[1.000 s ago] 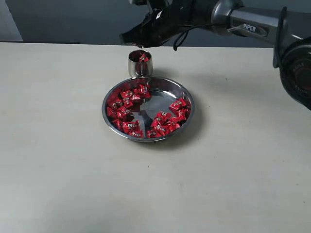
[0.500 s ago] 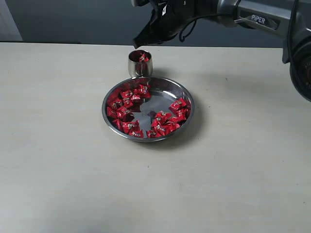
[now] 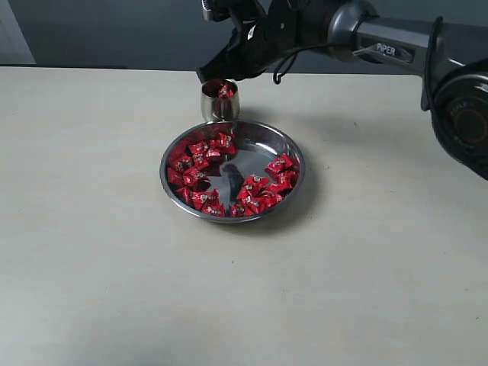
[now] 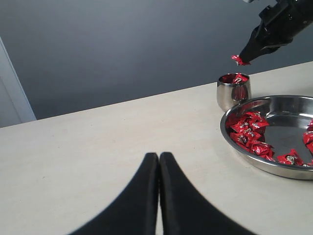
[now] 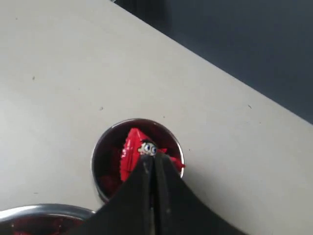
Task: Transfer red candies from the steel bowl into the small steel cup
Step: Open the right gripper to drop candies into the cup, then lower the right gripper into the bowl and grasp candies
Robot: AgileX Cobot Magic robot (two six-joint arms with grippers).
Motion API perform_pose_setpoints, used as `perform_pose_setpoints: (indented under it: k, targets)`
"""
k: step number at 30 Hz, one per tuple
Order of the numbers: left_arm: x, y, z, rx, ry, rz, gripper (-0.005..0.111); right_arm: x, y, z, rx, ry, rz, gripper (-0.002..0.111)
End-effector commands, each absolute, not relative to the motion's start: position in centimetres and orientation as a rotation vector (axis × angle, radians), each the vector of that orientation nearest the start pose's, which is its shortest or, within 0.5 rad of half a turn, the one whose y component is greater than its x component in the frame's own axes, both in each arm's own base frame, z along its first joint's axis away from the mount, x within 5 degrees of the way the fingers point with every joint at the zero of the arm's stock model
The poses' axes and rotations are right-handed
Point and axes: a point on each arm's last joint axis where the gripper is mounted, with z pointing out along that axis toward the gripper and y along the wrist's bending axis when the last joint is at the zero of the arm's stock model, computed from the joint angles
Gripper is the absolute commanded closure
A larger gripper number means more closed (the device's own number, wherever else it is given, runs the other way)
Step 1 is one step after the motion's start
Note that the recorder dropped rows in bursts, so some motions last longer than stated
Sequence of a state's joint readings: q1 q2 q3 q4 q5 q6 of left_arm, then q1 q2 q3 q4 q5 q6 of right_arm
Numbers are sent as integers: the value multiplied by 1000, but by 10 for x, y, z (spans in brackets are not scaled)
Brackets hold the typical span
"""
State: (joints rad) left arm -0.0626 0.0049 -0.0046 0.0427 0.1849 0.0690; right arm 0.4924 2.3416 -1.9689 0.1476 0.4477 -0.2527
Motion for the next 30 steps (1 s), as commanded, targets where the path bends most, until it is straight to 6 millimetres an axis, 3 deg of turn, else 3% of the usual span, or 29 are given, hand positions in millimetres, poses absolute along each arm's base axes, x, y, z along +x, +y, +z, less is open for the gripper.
perform_pose_setpoints:
  k: [1, 3, 8, 10, 16, 22, 27, 30]
  targets:
    - [56, -3, 197, 136, 1658, 42, 105, 476, 260, 191, -695, 2159, 280, 109]
    - [56, -3, 197, 136, 1658, 42, 105, 476, 260, 189, -698, 2167, 280, 105]
    - [56, -3, 197, 136, 1658, 42, 105, 476, 260, 188, -699, 2169, 279, 80]
    - [56, -3, 197, 136, 1658, 42, 105, 476, 260, 189, -698, 2168, 279, 76]
    - [56, -3, 197, 136, 1658, 42, 105, 471, 258, 192, -719, 2215, 282, 76]
    - [56, -3, 197, 136, 1658, 42, 105, 452, 249, 213, -827, 2354, 245, 76]
    - [56, -3, 197, 136, 1658, 42, 105, 424, 234, 209, -999, 2658, 175, 76]
    - [56, -3, 197, 136, 1658, 42, 105, 408, 241, 200, -1106, 2778, 373, 76]
